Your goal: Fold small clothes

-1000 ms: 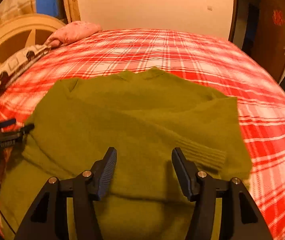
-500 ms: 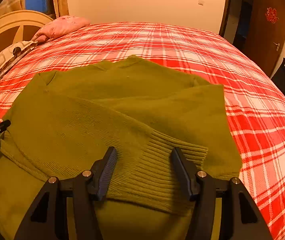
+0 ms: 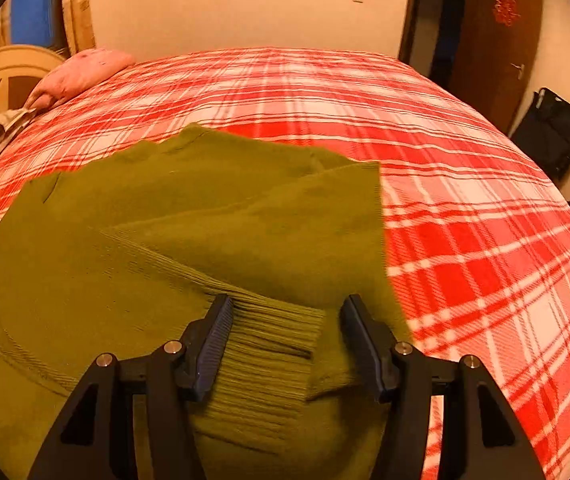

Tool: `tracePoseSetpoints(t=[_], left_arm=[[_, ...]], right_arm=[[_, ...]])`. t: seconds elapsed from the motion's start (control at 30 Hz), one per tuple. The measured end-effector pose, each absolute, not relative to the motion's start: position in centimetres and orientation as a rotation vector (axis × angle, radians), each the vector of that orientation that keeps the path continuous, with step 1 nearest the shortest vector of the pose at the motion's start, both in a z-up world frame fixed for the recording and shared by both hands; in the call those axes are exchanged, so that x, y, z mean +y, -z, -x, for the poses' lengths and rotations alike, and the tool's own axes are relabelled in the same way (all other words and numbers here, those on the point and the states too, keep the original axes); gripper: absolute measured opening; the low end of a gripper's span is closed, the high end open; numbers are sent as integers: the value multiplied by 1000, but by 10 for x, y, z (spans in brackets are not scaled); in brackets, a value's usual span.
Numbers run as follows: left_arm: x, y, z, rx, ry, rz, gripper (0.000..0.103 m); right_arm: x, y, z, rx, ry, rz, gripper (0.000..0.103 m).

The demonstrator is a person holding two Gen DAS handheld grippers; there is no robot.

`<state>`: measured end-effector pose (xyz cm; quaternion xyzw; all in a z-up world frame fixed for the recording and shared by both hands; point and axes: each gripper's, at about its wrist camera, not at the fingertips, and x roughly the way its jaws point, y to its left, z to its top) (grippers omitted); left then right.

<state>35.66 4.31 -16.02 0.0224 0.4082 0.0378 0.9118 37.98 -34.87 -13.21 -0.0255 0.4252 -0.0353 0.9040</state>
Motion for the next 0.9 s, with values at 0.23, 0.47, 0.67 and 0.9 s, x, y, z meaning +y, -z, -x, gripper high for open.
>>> tracePoseSetpoints(t=[0.23,0.47,0.67,0.9], left_arm=[[45,145,-310,806,-44,-18,103],[35,163,-288,872,-17,-13,103],[36,155,-271,866,-10,27,103],[39,140,-251,833,9,57,103]], right_arm=[[-361,126,-350,872,82,4,58],[-363,119,-334,870,70,-50,58],[-356,116,-302,880,32,-41,58],[-347,118,-257,877,-7,-41,59]])
